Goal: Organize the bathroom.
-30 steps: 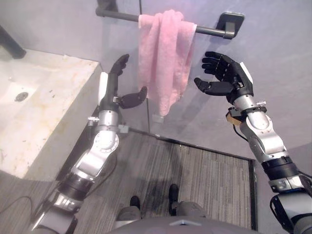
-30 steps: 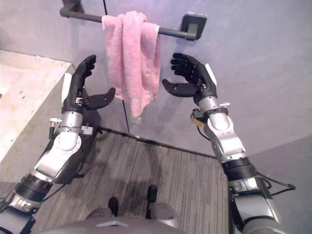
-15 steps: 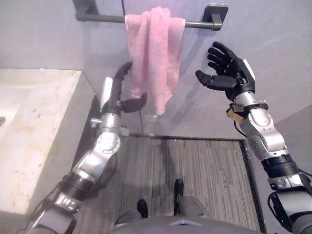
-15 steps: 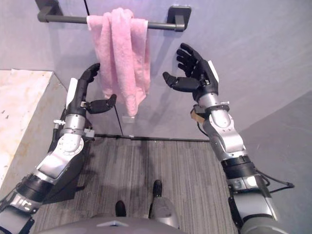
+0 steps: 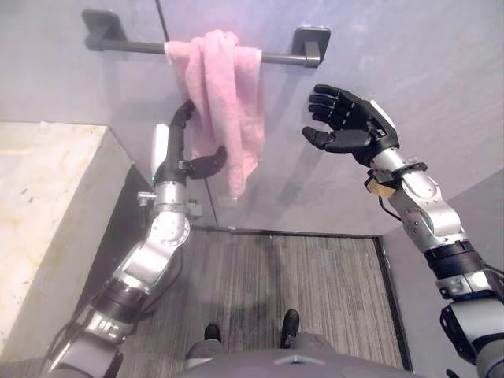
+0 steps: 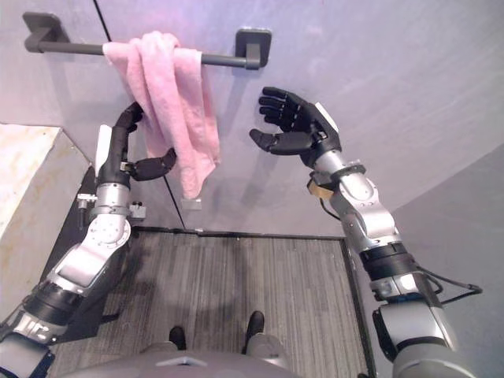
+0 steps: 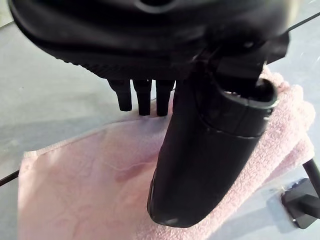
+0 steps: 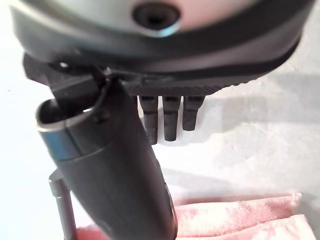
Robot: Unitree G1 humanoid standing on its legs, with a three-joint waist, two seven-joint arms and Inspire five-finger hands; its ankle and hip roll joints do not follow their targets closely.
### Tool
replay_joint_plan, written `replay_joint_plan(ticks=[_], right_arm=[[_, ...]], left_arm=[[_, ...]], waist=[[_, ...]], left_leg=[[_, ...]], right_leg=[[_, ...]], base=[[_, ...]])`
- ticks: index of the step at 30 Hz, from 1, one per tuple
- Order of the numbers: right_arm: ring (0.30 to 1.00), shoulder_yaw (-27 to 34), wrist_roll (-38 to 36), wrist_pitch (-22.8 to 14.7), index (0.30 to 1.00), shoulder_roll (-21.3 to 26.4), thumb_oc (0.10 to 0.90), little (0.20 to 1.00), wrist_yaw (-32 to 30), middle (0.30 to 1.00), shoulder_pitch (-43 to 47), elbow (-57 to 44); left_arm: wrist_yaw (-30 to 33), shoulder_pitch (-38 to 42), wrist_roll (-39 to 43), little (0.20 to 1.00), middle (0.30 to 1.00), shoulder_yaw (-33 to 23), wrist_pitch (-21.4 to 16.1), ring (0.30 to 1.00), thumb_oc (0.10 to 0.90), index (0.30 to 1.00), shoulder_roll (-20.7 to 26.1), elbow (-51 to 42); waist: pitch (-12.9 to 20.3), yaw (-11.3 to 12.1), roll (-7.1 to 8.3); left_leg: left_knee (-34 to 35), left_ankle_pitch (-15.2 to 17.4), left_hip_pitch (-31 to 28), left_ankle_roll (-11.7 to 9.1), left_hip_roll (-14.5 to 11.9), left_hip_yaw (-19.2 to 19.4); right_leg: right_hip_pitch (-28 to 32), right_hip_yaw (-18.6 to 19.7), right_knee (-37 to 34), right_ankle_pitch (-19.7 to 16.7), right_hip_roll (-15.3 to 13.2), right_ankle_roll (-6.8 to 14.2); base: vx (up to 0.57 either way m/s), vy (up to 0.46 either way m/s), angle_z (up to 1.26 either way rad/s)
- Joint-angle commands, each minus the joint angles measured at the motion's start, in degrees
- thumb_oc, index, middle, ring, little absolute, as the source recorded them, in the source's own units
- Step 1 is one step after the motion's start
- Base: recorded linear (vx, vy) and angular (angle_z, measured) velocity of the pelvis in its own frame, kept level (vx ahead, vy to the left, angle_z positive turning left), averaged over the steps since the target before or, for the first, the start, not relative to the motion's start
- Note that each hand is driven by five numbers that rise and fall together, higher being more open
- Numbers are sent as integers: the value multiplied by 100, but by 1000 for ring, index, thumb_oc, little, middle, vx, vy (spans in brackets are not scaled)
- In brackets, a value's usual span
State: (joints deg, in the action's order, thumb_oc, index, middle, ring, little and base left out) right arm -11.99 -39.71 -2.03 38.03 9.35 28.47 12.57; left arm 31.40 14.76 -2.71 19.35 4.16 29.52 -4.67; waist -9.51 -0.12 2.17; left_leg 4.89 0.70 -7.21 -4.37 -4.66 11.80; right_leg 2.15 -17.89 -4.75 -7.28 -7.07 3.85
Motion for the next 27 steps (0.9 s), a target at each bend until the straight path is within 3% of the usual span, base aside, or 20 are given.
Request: replay_joint_plan(ticks=[1,6,12,13,15,16,17,18,19,20,22,25,27], right_arm=[[900,19,-47,-468,900,72,800,900,97,900,1049,-96],[900,-8,44,-477,900,-94,800,900,-243,900,1056,-271],[900,-32,1026,-578,900,-515,800,900,-946,900,746,-802],[900,-91,1039,-592,900,-595,800,900,-1048,900,814,-782],[900,-191,1081,-595,900,-657,800,900,-1187,900,900,-765],[900,-209,1097,-603,900,-658,800,900,-1204,900,927,-759],[900,-262,1060,-610,900,-653,800,900,-1228,900,980,-757],[900,-262,1060,-610,900,-653,800,900,-1228,900,980,-757],[900,-303,1016,-586,900,-668,800,900,-1221,900,1008,-791],[900,-328,1142,-606,900,-757,800,900,-1260,900,955,-672],[900,-370,1203,-588,900,-763,800,900,-1319,900,979,-638],[900,-322,1244,-496,900,-736,800,900,-1374,900,1016,-550],[900,-232,1279,-379,900,-711,800,900,-1347,900,1011,-550]], left_arm=[[290,98,-318,900,900,-152,-474,900,800,900,162,-405],[370,42,-336,900,900,-77,-534,900,800,900,132,-407],[362,148,-471,900,900,-62,-300,900,800,900,157,-575],[331,221,-493,900,900,-36,-262,900,800,900,153,-539],[365,393,-500,900,900,83,-235,900,800,900,128,-411],[377,432,-504,900,900,105,-242,900,800,900,117,-369],[439,501,-529,900,900,150,-289,900,800,900,104,-273],[439,501,-529,900,900,150,-289,900,800,900,104,-273],[494,577,-519,900,900,165,-310,900,800,900,136,-206],[289,637,-559,900,900,121,-304,900,800,900,53,-108],[282,615,-490,900,900,105,-415,900,800,900,40,-85],[88,556,-456,900,900,105,-586,900,800,900,19,-135],[0,471,-430,900,900,66,-712,900,800,900,-48,-203]], waist=[[648,178,219],[610,161,215],[436,144,163],[418,134,136],[414,18,91],[425,-2,86],[436,-63,94],[436,-63,94],[453,-96,110],[537,-89,107],[542,-100,111],[466,-40,196],[486,-5,273]], left_leg=[[11,165,120,145,151,-53],[11,189,109,198,214,-59],[11,226,96,328,331,48],[11,205,116,358,322,39],[11,171,140,400,307,-74],[11,136,172,401,306,-100],[11,120,191,404,350,-196],[11,120,191,404,350,-196],[11,118,204,422,424,-320],[11,106,211,476,526,-484],[-56,67,177,441,569,-415],[-703,145,449,285,535,-283],[-730,110,482,170,241,-421]], right_leg=[[259,43,6,360,-148,669],[233,108,44,314,-209,729],[-77,-74,706,-100,-677,877],[-115,3,917,11,-564,850],[-179,446,1158,444,-46,739],[-209,518,1164,490,52,702],[-261,756,1156,590,342,617],[-261,756,1156,590,342,617],[-289,883,1101,623,496,546],[-101,1016,789,829,703,331],[-18,1090,688,848,776,254],[171,1002,514,762,724,174],[285,901,394,740,620,141]], base=[[25,91,7],[9,115,9],[-60,57,1],[-75,20,-2],[-48,5,5],[-41,-6,26],[-26,-5,25],[3,-4,31],[30,-61,20],[39,-62,38],[29,-29,53],[17,57,27],[63,204,26]])
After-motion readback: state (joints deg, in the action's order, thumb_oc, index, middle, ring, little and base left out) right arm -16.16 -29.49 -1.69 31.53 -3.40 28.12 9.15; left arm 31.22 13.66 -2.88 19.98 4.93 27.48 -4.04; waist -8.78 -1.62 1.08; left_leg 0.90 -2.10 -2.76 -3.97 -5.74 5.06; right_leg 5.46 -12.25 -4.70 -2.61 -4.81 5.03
